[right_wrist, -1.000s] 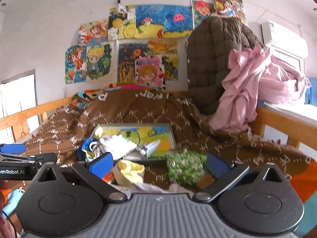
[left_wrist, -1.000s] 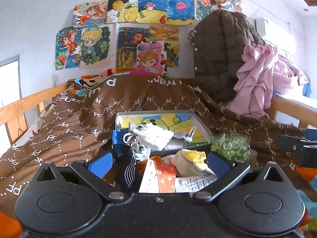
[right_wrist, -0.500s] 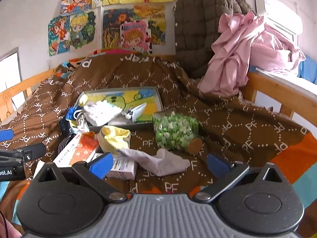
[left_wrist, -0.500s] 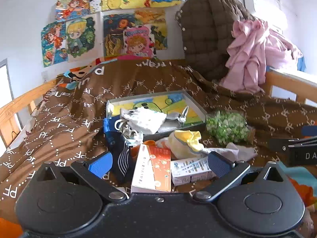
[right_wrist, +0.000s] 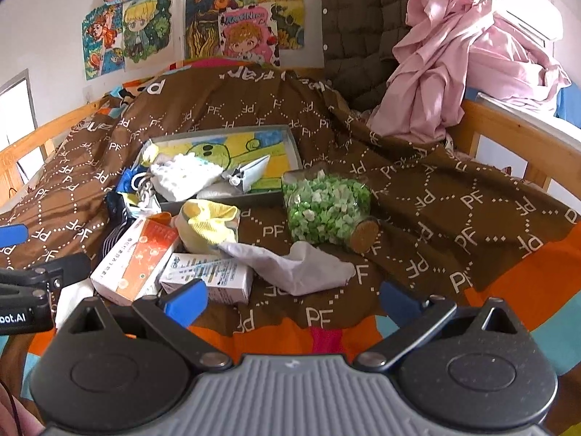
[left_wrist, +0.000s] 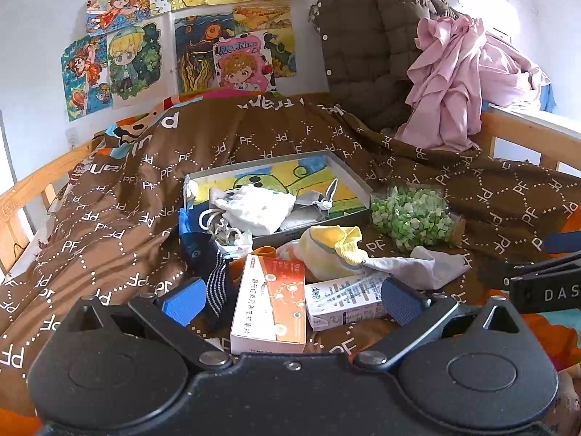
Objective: Organize soft objects
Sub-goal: 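Lower both grippers toward the scattered soft items beside the tray, then grasp the yellow-and-white knit cloth with the left gripper while the right gripper grasps the white sock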
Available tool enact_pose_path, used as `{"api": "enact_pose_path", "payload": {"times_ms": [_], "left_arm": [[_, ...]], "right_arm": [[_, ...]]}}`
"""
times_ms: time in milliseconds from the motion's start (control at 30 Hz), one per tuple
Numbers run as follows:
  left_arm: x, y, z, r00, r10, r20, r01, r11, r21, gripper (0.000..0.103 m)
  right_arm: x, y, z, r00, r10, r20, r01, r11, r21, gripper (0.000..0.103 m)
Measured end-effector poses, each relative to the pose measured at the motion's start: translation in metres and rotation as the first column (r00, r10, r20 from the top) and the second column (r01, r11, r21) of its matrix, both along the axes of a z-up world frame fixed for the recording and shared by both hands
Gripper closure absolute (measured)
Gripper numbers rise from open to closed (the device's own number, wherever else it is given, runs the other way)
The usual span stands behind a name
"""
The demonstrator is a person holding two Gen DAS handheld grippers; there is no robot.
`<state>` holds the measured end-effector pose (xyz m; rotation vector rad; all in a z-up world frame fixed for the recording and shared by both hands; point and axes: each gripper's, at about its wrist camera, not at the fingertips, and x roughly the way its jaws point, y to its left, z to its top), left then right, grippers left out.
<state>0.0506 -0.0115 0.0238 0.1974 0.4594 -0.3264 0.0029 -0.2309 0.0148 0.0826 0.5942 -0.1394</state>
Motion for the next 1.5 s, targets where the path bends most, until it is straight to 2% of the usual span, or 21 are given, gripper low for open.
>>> {"api": "enact_pose_path", "payload": {"times_ms": [200,467,567,667,867,1000,1133,1300,1400,1500], "left_arm": [[0.011,-0.004,-0.001,1.0,0.009,0.027,-0.009,1.0,0.004,0.001],[0.052,-0.011,-0.01,1.0,-0.009,-0.012,0.009,1.0,0.002,0.001],[0.066,-0.013,-0.014,1.0,-0.015,-0.025,0.014,1.0,-0.016,0.001],[0.078,-0.018,-0.019,0.999,-0.033,-0.021,0.033,0.999,-0.004,0.001],[0.1,-0.03,-0.036,0.983,-0.181,0.005,0.181,0.983,0.038,0.001],[0.117,-0.039,-0.049,0.967,-0.255,0.015,0.253,0.964,0.079,0.001],[0.129,-0.038,-0.062,0.961,-0.277,0.003,0.276,0.958,0.077,0.001],[0.143,-0.038,-0.07,0.96,-0.28,-0.022,0.281,0.958,0.062,0.001],[0.151,-0.039,-0.072,0.95,-0.311,-0.02,0.311,0.949,0.041,0.001],[0.157,-0.041,-0.075,0.936,-0.352,-0.011,0.352,0.935,0.04,0.001]], "right_arm": [[0.012,-0.006,0.0,0.999,0.023,-0.024,-0.023,0.999,0.023,0.0],[0.04,-0.012,0.004,0.997,0.072,-0.035,-0.075,0.994,-0.081,0.0],[0.051,-0.017,-0.001,0.993,0.1,-0.059,-0.106,0.989,-0.101,0.0],[0.065,-0.021,-0.008,0.987,0.14,-0.083,-0.149,0.983,-0.111,0.0],[0.097,-0.027,-0.026,0.955,0.263,-0.138,-0.282,0.95,-0.138,0.0],[0.111,-0.032,-0.036,0.946,0.283,-0.158,-0.301,0.948,-0.107,0.0],[0.118,-0.033,-0.039,0.948,0.275,-0.16,-0.292,0.952,-0.093,0.0],[0.13,-0.025,-0.051,0.931,0.307,-0.197,-0.336,0.931,-0.141,0.0],[0.134,-0.02,-0.059,0.918,0.324,-0.23,-0.363,0.918,-0.157,0.0],[0.136,-0.02,-0.063,0.92,0.305,-0.246,-0.351,0.921,-0.169,0.0]]}}
